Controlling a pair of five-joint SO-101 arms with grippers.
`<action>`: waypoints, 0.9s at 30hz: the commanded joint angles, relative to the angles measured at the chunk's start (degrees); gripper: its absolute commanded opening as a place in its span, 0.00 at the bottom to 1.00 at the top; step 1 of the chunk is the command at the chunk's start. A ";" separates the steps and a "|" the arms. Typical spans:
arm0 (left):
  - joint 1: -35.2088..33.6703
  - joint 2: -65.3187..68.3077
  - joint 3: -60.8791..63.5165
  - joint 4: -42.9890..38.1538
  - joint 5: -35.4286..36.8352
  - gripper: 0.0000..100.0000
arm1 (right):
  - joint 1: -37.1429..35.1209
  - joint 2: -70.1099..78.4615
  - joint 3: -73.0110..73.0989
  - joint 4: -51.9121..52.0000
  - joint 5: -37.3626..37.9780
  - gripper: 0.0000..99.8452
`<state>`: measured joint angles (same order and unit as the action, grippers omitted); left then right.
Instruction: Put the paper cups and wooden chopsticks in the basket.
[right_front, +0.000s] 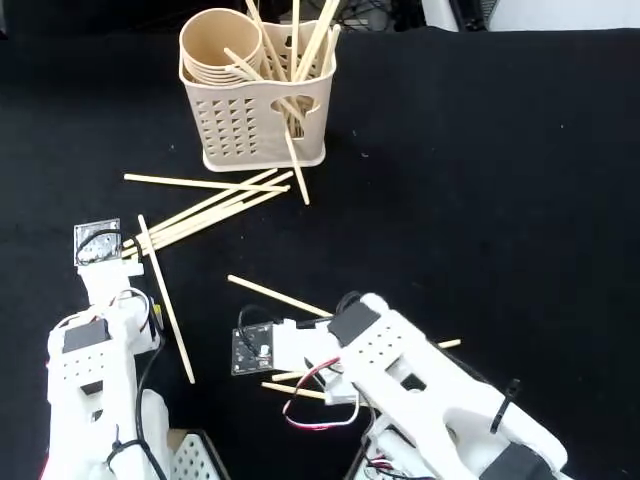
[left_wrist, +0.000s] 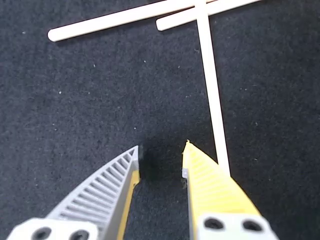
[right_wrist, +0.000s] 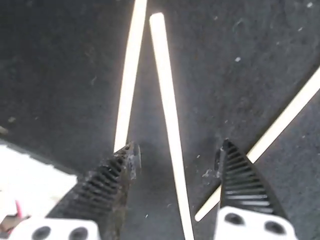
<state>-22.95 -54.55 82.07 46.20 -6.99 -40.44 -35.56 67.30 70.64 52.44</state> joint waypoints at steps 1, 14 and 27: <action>0.57 -1.05 -0.22 -0.97 -0.35 0.16 | -5.19 0.22 -3.47 5.01 0.70 0.26; 0.48 -1.05 -0.22 -0.97 -0.35 0.16 | -10.46 0.66 3.38 -4.22 -3.52 0.30; 0.48 -1.05 -0.22 -0.97 -0.35 0.16 | -4.84 25.10 -9.54 -2.81 -5.45 0.28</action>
<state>-22.95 -54.55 82.07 46.20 -6.99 -47.38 -19.21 61.85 66.86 46.55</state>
